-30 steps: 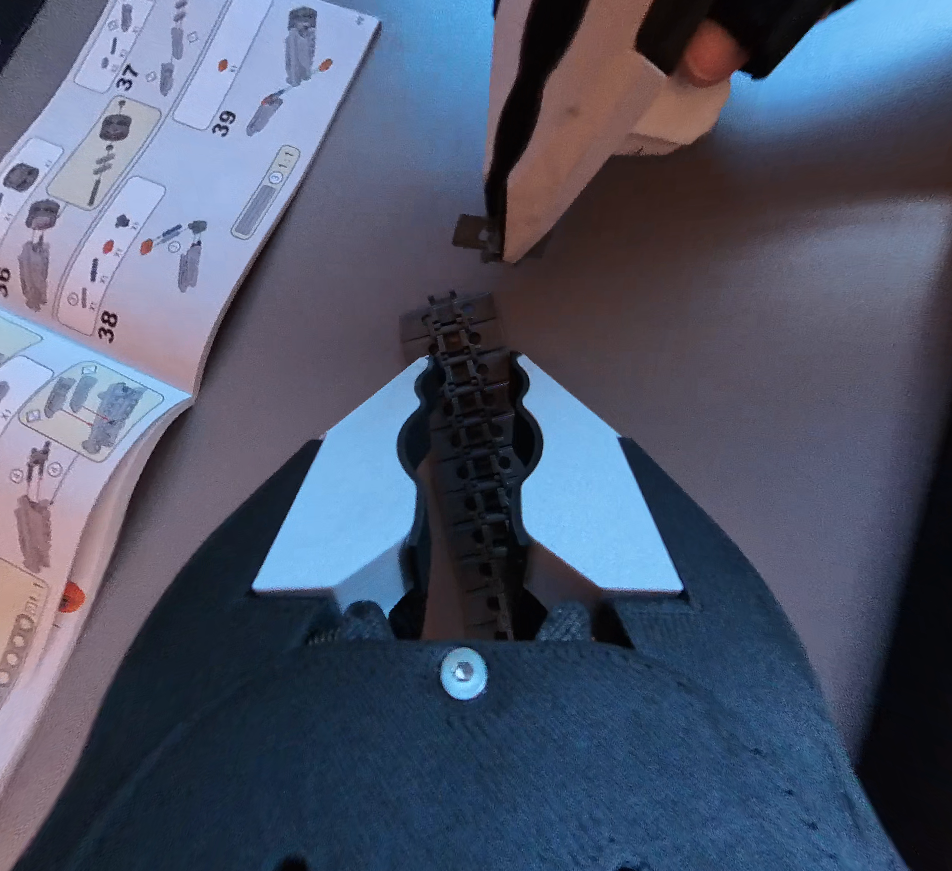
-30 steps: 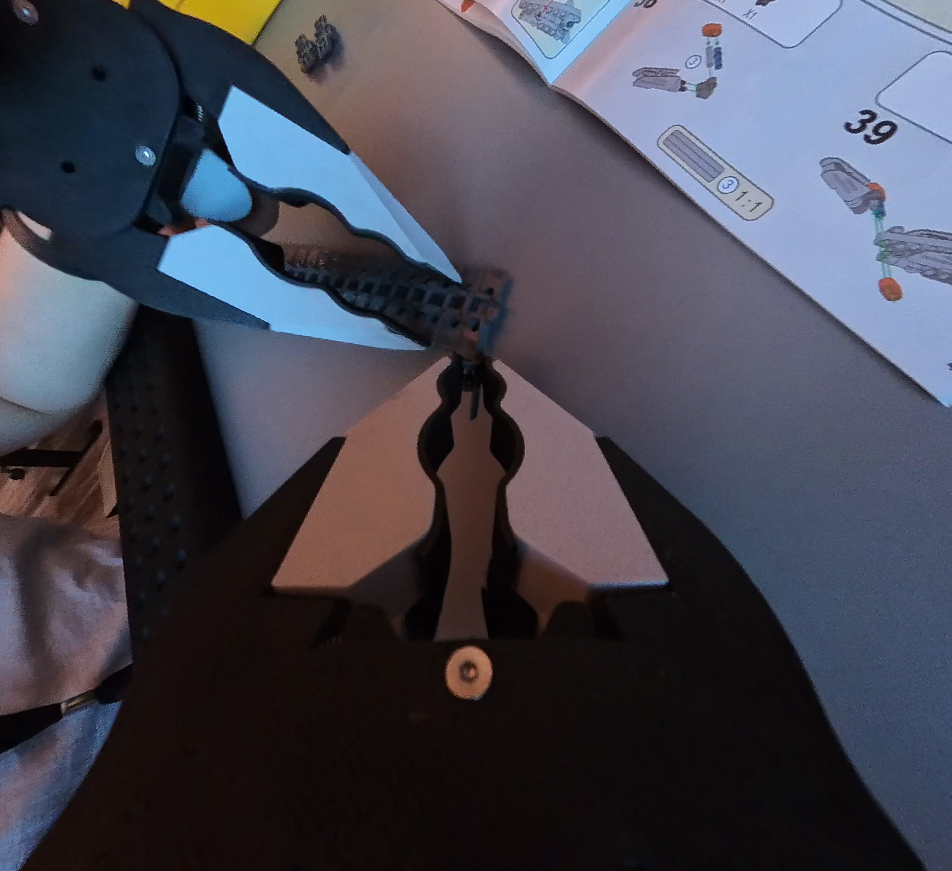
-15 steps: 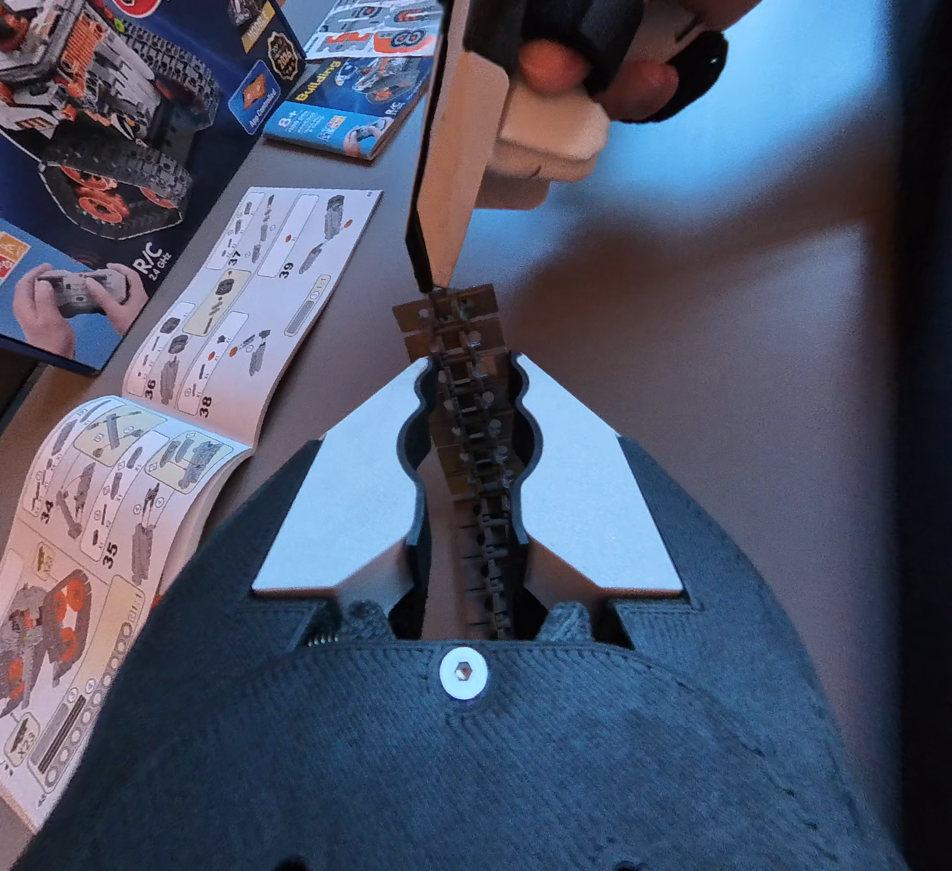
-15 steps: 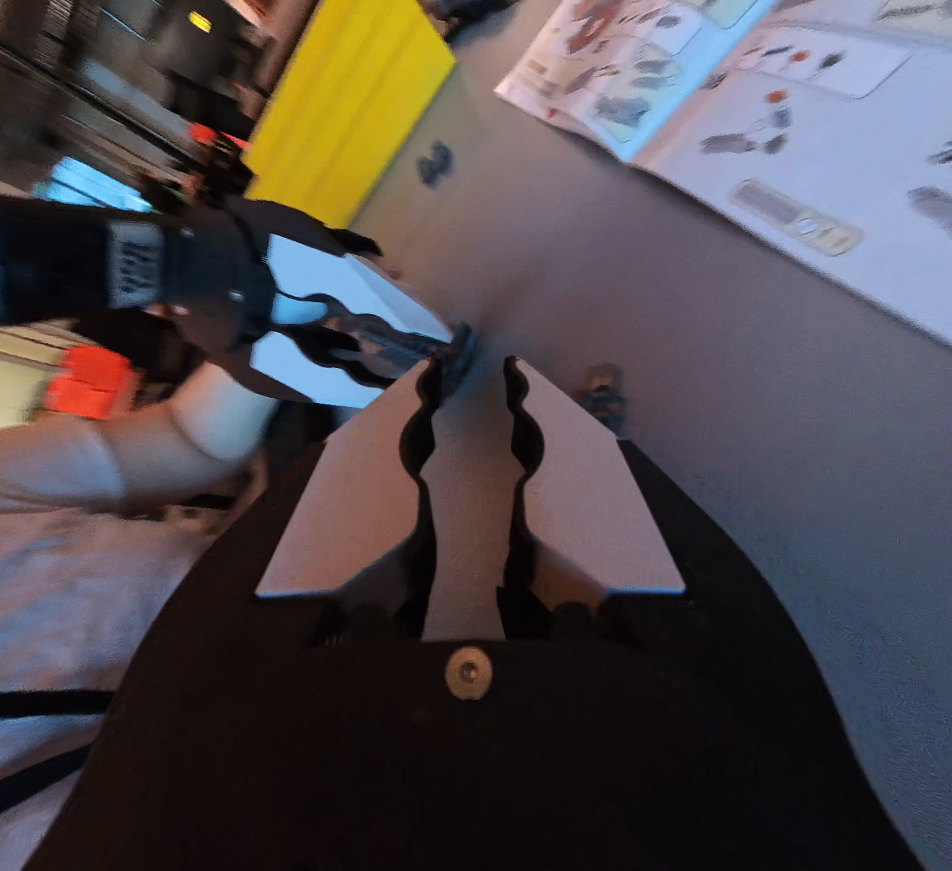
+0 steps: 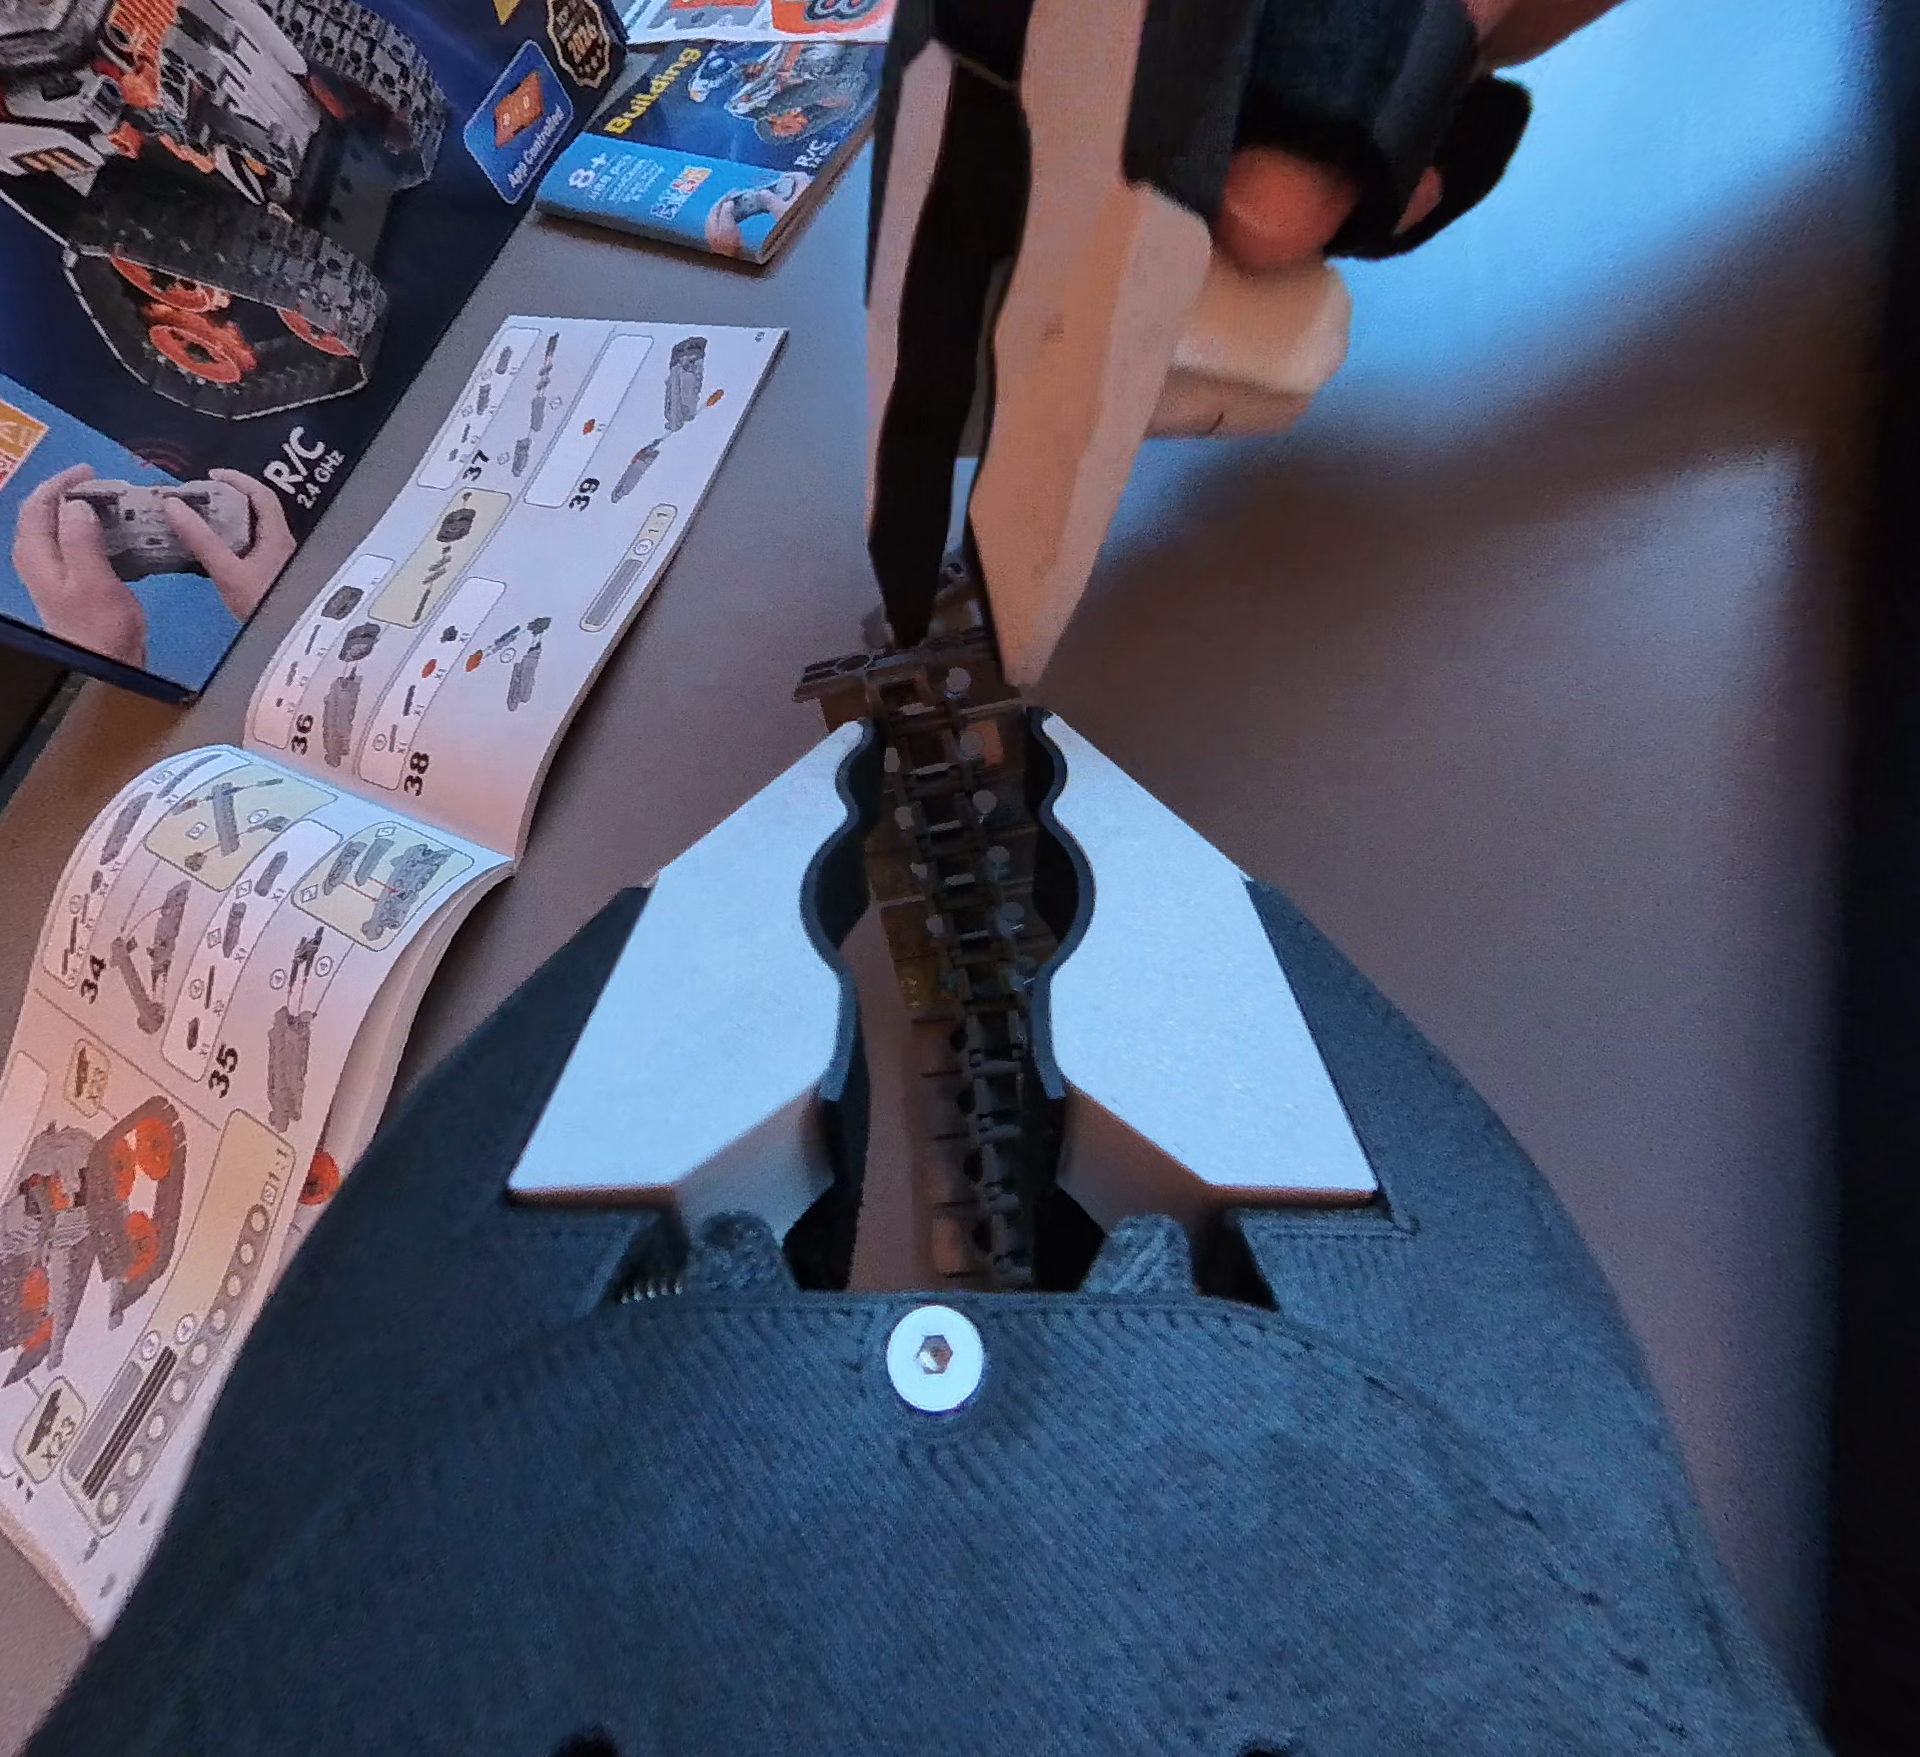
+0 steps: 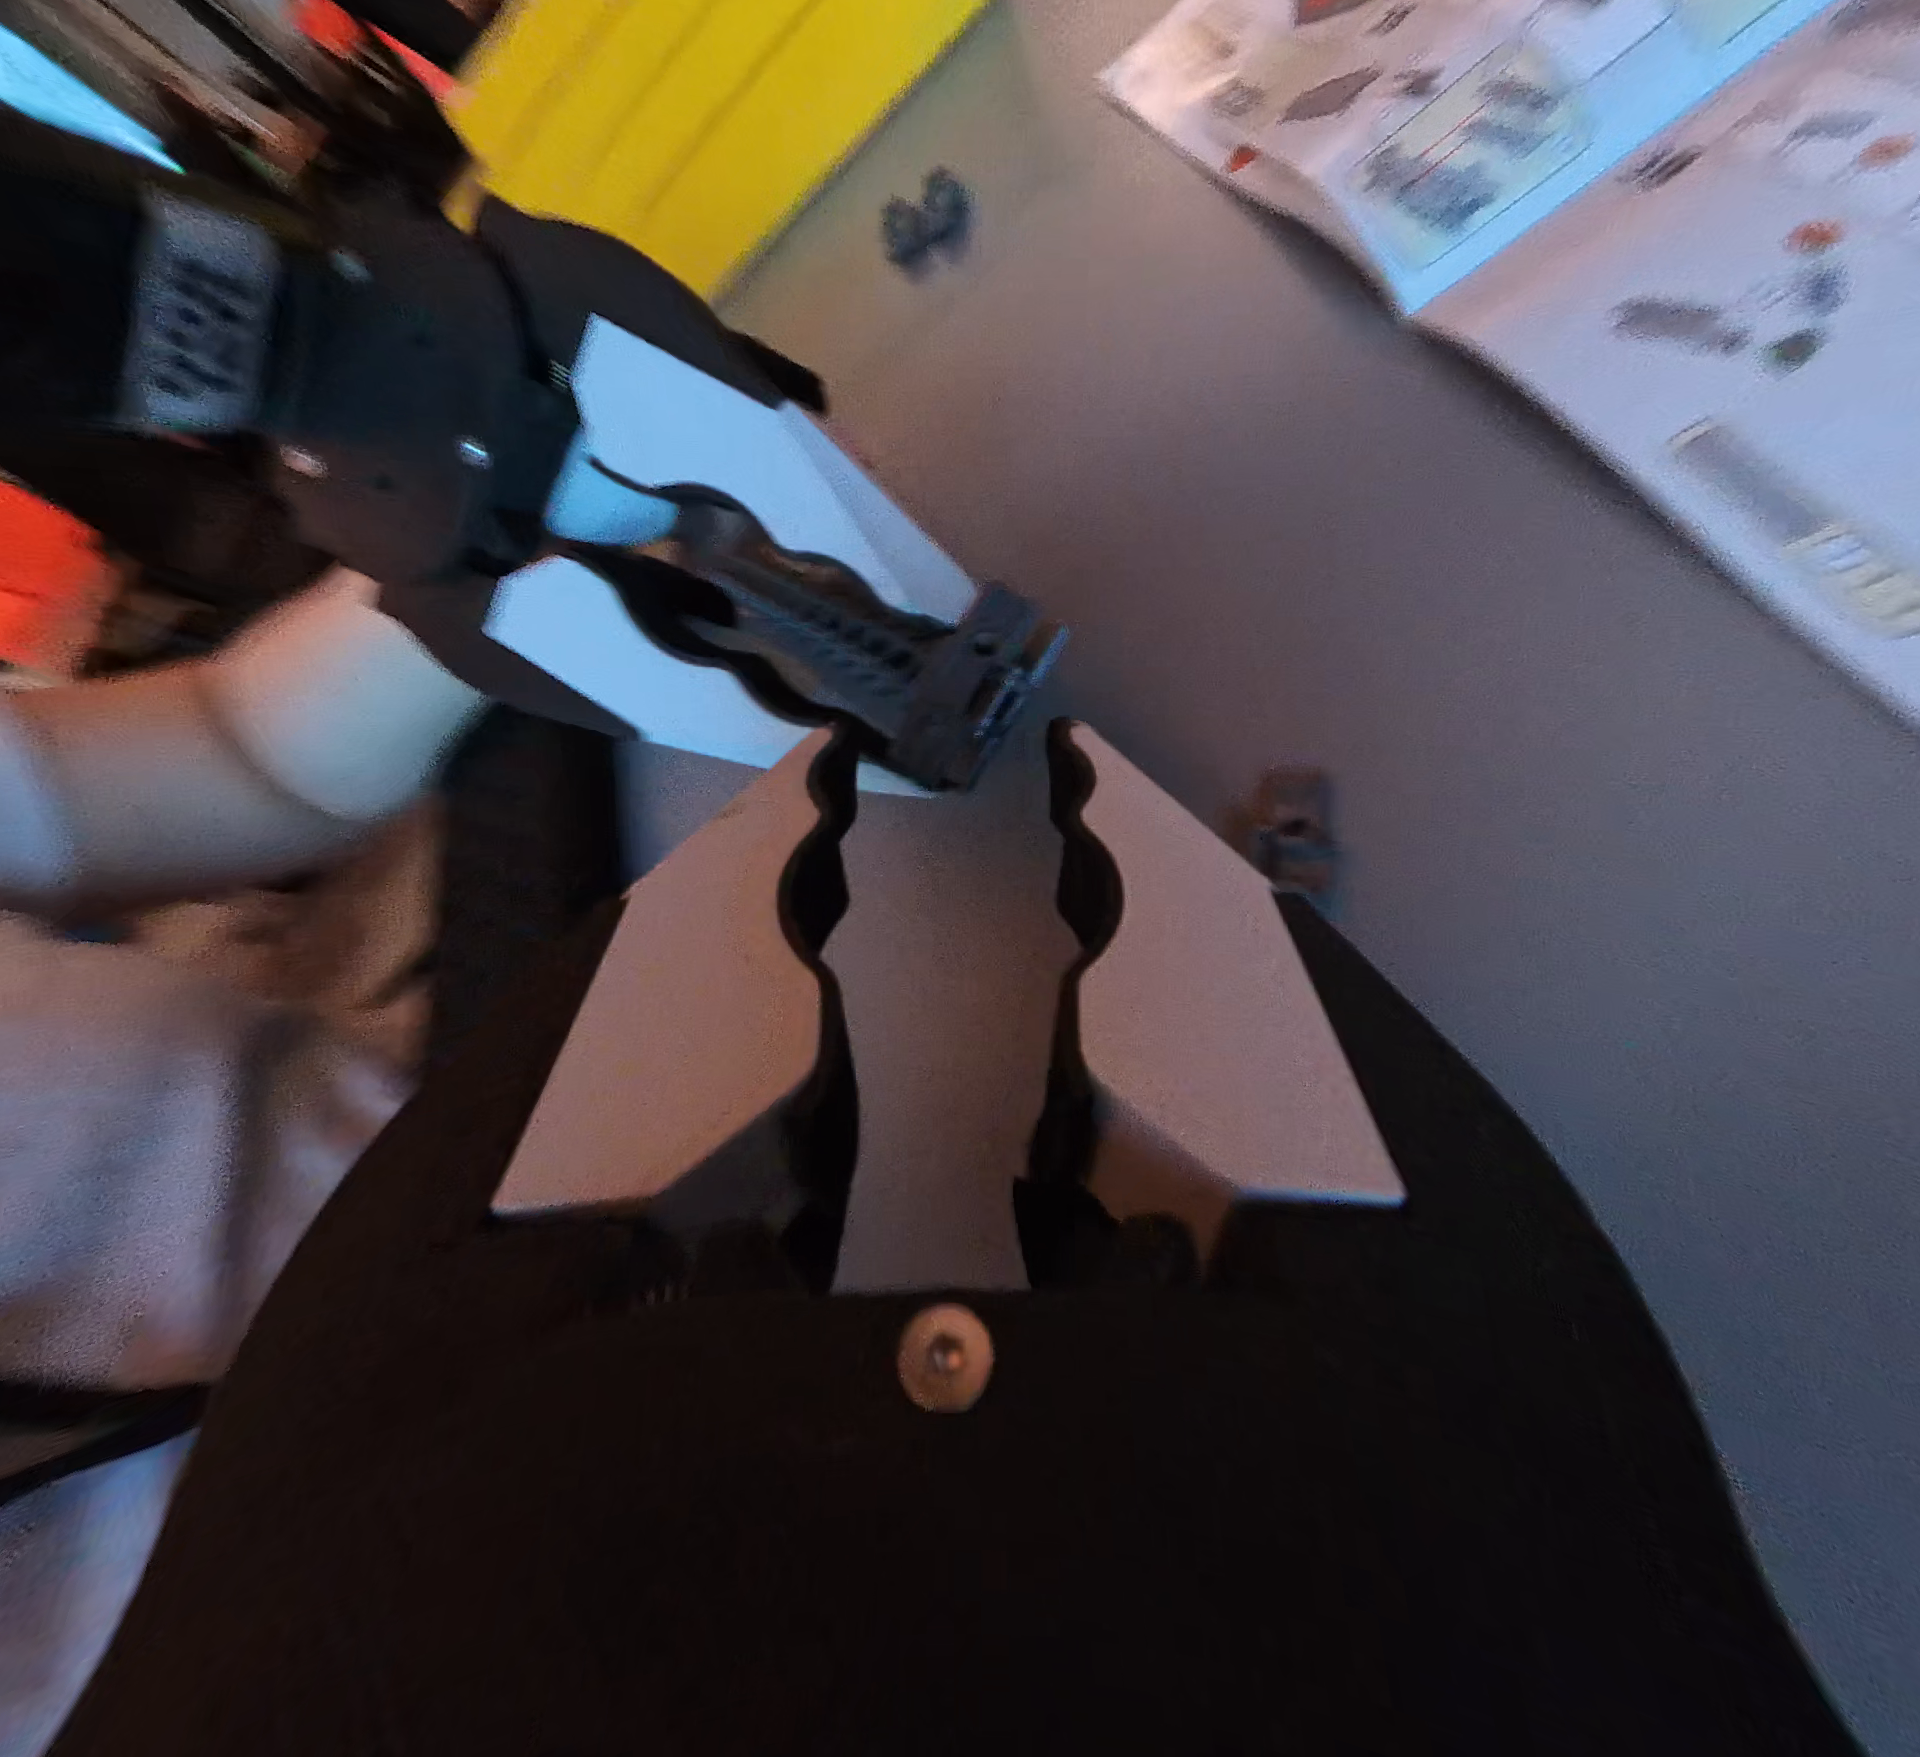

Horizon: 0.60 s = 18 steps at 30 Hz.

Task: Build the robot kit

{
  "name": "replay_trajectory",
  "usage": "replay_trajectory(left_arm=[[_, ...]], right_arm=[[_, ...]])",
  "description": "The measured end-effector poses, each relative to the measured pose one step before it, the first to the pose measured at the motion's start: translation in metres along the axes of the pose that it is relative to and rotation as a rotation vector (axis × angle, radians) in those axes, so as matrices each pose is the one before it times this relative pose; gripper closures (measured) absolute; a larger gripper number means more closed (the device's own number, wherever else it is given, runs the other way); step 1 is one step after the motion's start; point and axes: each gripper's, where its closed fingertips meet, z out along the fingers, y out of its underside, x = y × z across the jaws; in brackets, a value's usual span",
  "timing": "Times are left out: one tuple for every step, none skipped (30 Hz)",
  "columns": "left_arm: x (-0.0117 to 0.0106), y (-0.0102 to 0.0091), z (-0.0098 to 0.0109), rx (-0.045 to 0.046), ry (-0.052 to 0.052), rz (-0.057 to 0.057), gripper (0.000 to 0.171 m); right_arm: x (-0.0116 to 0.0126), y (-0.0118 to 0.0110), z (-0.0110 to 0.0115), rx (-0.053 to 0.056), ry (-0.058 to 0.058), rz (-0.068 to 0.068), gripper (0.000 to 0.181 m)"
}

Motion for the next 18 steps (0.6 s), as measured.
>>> replay_trajectory(left_arm=[[-0.00020,0.00054,0.00047,-0.00329,-0.0015,-0.0036,0.146],[-0.00087,0.00150,0.00057,-0.00826,-0.0042,-0.0030,0.146],[-0.00156,0.00080,0.00012,-0.00244,-0.0063,-0.0021,0.146],[-0.00113,0.00018,-0.00047,0.00232,-0.0016,-0.0044,0.146],[0.00062,-0.00038,-0.00058,0.00544,0.0097,-0.0086,0.146],[0.00014,-0.00094,-0.00047,0.00822,0.0064,-0.0104,0.146],[0.00012,-0.00080,-0.00036,0.00542,0.0050,-0.0065,0.146],[0.00056,-0.00035,-0.00007,0.00223,0.0048,-0.0011,0.146],[0.00066,0.00024,0.00020,-0.00180,0.0024,0.0032,0.146],[-0.00060,0.00137,0.00056,-0.00909,-0.0078,0.0070,0.146],[0.00034,0.00110,0.00066,-0.00626,-0.0036,0.0110,0.146],[0.00050,-0.00015,0.00026,-0.00060,-0.0033,0.0094,0.146],[0.00004,-0.00037,-0.00004,0.00004,-0.0049,0.0061,0.146],[-0.00045,-0.00032,-0.00019,-0.00093,-0.0066,0.0046,0.146],[-0.00023,-0.00031,-0.00040,0.00081,-0.0042,0.0060,0.146],[-0.00042,-0.00014,-0.00026,0.00067,-0.0055,0.0056,0.146],[-0.00080,-0.00048,-0.00051,0.00276,-0.0070,0.0056,0.146],[-0.00016,-0.00071,-0.00044,0.00495,-0.0016,0.0022,0.146]], right_arm=[[0.00634,0.00079,0.00025,-0.0146,0.0846,-0.0780,0.147],[0.00162,-0.00238,-0.00090,0.0037,0.0500,-0.0716,0.149],[0.00084,-0.00361,-0.00223,0.0132,0.0359,-0.0521,0.154],[0.00147,-0.00281,-0.00261,0.0103,0.0303,-0.0360,0.160],[0.00127,-0.00232,-0.00260,0.0107,0.0216,-0.0265,0.169],[0.00103,-0.00139,-0.00183,0.0081,0.0113,-0.0138,0.173],[-0.00035,0.00013,-0.00040,0.0001,-0.0063,0.0054,0.175],[-0.00250,0.00134,0.00111,-0.0022,-0.0294,0.0279,0.174],[-0.00262,0.00252,0.00191,-0.0073,-0.0392,0.0464,0.173],[-0.00070,0.00241,0.00196,-0.0055,-0.0327,0.0548,0.170],[0.00046,0.00058,0.00070,0.0054,-0.0256,0.0467,0.168],[0.00146,-0.00131,-0.00081,0.0130,-0.0135,0.0334,0.168],[0.00253,-0.00335,-0.00237,0.0224,0.0025,0.0166,0.165],[0.00258,-0.00380,-0.00318,0.0219,0.0116,0.0049,0.162],[0.00104,-0.00391,-0.00345,0.0187,0.0093,-0.0022,0.161],[0.00105,-0.00358,-0.00299,0.0185,0.0124,0.0015,0.161],[0.00083,-0.00200,-0.00197,0.0114,0.0100,0.0115,0.160],[-0.00071,0.00066,-0.00008,-0.0011,-0.0049,0.0157,0.159]])
